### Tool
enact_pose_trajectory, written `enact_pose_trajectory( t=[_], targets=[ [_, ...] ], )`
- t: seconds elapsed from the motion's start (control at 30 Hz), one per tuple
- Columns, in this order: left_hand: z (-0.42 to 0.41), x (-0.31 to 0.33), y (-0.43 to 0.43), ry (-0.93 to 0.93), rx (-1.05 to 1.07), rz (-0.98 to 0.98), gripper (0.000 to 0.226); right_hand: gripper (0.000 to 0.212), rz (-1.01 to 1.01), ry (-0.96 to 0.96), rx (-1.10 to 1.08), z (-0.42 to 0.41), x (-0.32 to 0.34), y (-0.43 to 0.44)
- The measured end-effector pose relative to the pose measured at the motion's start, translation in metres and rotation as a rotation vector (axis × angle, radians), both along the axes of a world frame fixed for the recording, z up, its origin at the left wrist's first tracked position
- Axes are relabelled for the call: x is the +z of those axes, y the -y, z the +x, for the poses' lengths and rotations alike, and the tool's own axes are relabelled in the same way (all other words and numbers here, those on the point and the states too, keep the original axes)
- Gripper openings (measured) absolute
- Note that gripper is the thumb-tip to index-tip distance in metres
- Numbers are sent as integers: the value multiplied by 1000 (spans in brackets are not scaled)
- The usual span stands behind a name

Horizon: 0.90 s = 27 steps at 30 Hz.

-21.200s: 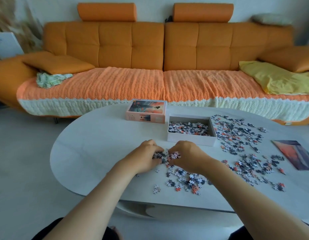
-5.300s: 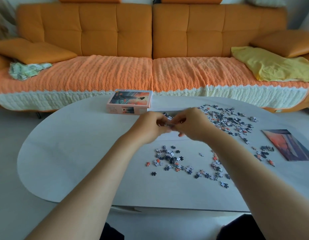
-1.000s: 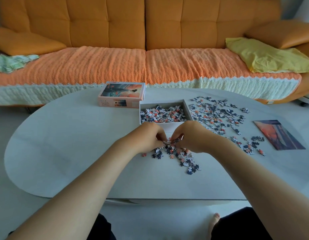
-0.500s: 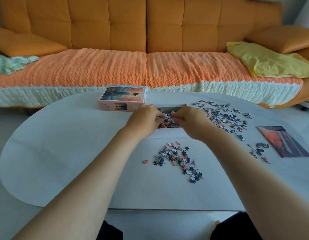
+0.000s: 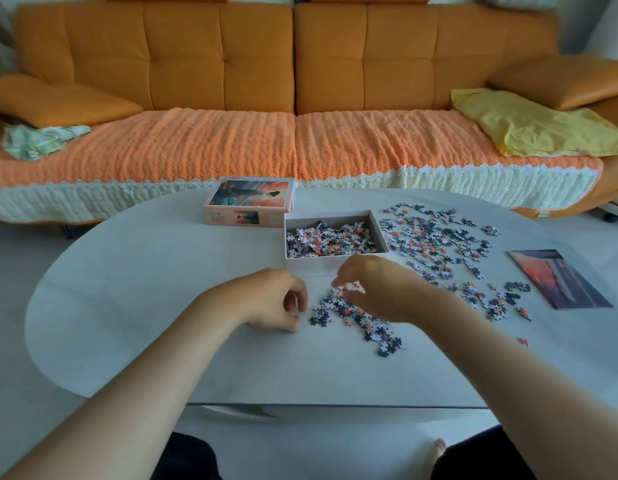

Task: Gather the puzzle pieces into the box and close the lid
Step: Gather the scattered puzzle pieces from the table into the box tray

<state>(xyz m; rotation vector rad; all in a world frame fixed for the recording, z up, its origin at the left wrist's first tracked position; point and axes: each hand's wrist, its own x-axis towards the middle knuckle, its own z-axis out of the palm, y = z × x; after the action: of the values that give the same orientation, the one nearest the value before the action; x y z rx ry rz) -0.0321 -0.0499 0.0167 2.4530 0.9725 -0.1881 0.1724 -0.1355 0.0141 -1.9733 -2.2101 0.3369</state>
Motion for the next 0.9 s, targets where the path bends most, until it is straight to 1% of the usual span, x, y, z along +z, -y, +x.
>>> enact_pose_trajectory(
  t=[0.07,0.1,0.23,0.33,0.37,0.43,0.47,0.5,0.53,0.57,0.63,0.7,0.8,0.83,0.9],
  targets=[
    [-2,-5,1,41,32,-15,20,31,-47,97,-12,-3,-13,4],
    [-1,-6,2,74,55,-22,20,32,-60,86,-21,-4,-16,5],
    [6,-13,5,191,80,-12,19,33,-95,-78,-26,-4,-11,12],
    [15,-16,8,244,79,25,22,42,-110,-142,-67,7,4,21],
    [19,-16,9,250,78,26,25,51,-137,-124,-79,13,9,24],
    [26,-16,12,218,58,27,36,82,-240,-50,-133,26,16,31],
    [29,-17,14,183,37,30,45,94,-299,-11,-167,30,17,33],
    [31,-18,16,143,12,40,57,99,-345,14,-190,33,17,36],
    [34,-19,19,105,-10,58,68,98,-372,18,-197,34,15,37],
    [36,-21,20,87,-25,79,71,93,-375,-2,-196,33,12,37],
    [41,-24,21,130,-28,97,56,76,-325,-73,-199,27,6,32],
    [43,-24,21,175,-19,99,42,64,-263,-116,-217,20,3,24],
    [43,-21,18,196,-25,82,40,62,-223,-160,-239,14,2,16],
    [41,-18,17,199,-20,75,43,62,-225,-157,-239,14,3,14],
    [36,-15,13,176,-3,67,55,69,-237,-121,-228,19,6,14]
  ],
)
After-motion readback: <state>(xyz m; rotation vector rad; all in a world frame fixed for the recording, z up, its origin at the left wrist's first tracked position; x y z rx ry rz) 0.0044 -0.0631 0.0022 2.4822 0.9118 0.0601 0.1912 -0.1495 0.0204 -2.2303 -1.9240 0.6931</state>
